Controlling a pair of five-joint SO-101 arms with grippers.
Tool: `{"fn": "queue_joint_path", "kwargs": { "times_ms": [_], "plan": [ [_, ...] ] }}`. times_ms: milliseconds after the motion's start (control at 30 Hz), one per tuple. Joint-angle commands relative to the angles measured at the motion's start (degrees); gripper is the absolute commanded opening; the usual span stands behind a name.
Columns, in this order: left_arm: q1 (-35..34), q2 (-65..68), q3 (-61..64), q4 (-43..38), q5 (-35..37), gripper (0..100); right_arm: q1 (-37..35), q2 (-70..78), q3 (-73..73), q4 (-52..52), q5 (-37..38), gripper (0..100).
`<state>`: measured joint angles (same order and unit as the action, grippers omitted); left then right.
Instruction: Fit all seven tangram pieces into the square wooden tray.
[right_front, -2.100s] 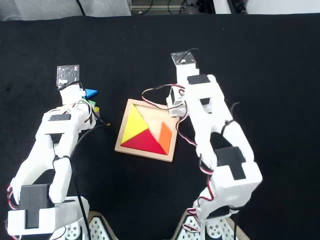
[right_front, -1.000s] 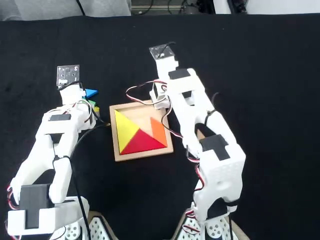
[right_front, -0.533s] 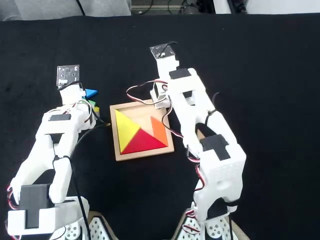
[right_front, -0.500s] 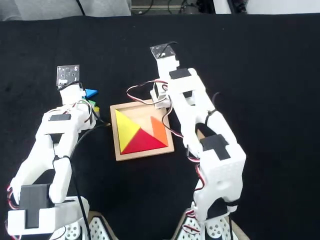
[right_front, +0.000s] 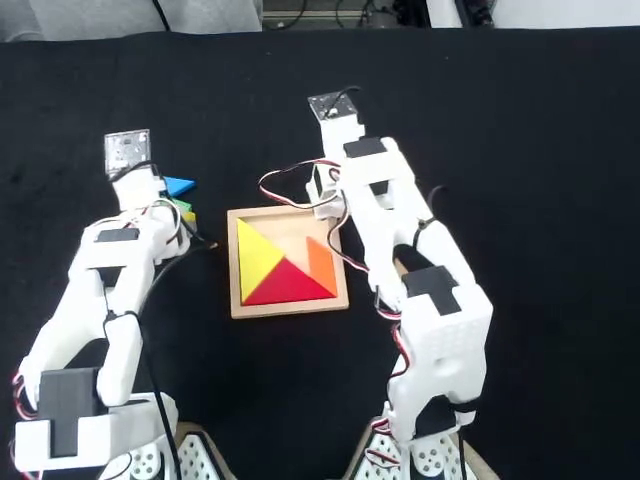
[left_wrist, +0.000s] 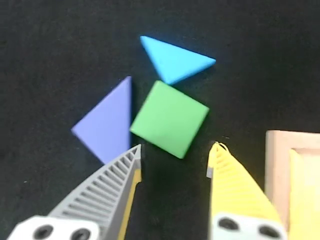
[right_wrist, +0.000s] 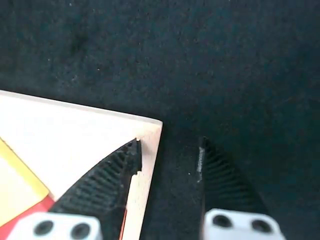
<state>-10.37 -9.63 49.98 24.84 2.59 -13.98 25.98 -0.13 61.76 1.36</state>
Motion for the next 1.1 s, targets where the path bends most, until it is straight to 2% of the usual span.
{"fn": "queue_joint_path", "kwargs": {
  "times_ms": [0,133,300,433,500,633,767,933,1067],
  "plan": [
    [-2.68,-0.88,-0.92,-0.62,5.63,22,3.16,-5.49,-2.24,4.04,-0.18,18.0],
    [-4.79,-1.05,-1.54,1.14,6.33,22,5.71,-10.86,1.54,4.75,0.53,18.0],
    [-11.3,-4.22,-9.98,15.03,-2.55,22,7.03,-12.7,11.21,-4.92,0.62,18.0],
    [-11.12,-0.44,-15.08,20.22,-5.98,22,7.3,-12.62,12.44,-8.18,0.62,18.0],
    [-11.21,3.25,-20.0,23.38,-5.71,22,7.3,-12.62,12.44,-8.18,0.62,18.0],
    [-11.56,13.98,-35.12,36.13,-3.96,23,7.3,-12.62,12.62,-8.18,0.62,18.0],
    [-10.68,26.46,-50.42,44.84,-4.22,30,7.3,-12.62,12.62,-8.26,0.62,18.0],
    [-11.91,37.63,-63.08,48.0,-4.31,30,7.3,-12.62,12.7,-8.44,0.62,18.0],
    [-12.44,42.9,-66.15,48.18,-4.31,30,7.3,-12.62,12.7,-8.53,0.62,18.0]
  ]
}}
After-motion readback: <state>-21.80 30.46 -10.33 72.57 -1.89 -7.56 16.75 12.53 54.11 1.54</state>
